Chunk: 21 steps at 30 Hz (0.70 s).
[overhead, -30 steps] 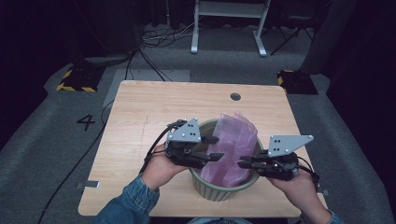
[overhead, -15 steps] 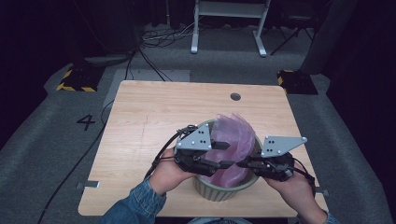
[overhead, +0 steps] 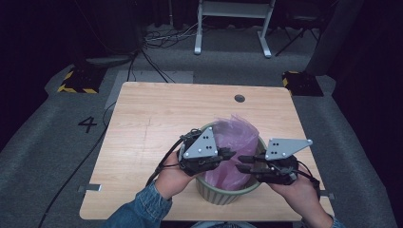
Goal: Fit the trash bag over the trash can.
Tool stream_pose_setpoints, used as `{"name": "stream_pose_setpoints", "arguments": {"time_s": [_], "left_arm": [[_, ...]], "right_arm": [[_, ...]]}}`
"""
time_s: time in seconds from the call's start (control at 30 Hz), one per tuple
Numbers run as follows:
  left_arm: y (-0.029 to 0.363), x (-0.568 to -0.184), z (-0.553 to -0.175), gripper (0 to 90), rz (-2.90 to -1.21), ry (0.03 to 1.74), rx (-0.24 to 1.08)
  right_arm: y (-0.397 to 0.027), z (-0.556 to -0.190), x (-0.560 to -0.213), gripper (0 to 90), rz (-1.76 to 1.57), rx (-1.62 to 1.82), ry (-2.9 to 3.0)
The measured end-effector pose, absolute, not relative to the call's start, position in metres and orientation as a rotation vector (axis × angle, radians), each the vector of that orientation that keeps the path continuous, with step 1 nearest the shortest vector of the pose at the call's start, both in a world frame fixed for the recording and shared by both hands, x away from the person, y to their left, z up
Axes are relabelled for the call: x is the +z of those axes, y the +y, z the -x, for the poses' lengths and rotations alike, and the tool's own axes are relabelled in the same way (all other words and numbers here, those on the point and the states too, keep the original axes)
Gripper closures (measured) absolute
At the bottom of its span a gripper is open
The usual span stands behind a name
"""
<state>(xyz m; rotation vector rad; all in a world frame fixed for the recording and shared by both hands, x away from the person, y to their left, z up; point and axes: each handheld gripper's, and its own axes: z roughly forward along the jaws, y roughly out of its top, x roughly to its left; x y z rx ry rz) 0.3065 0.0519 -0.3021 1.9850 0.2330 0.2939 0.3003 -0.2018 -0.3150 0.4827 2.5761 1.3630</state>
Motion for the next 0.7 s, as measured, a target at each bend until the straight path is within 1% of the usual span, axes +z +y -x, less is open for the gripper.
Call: {"name": "stream_pose_setpoints", "arguments": {"time_s": [0.13, 0.37, 0.53, 0.7], "left_arm": [[0.053, -0.304, -0.309, 89.6, -1.984, 0.242, 0.302], [0.048, -0.306, -0.309, 89.6, -2.009, 0.227, 0.323], [0.044, -0.306, -0.309, 89.6, -2.021, 0.214, 0.318], [0.041, -0.307, -0.309, 89.5, -2.043, 0.207, 0.318]], "right_arm": [[-0.21, -0.299, -0.308, 63.7, -0.496, 1.394, 2.563], [-0.223, -0.295, -0.285, 63.0, -0.479, 1.428, 2.503], [-0.221, -0.294, -0.268, 62.7, -0.431, 1.433, 2.468], [-0.213, -0.295, -0.259, 61.5, -0.392, 1.434, 2.459]]}}
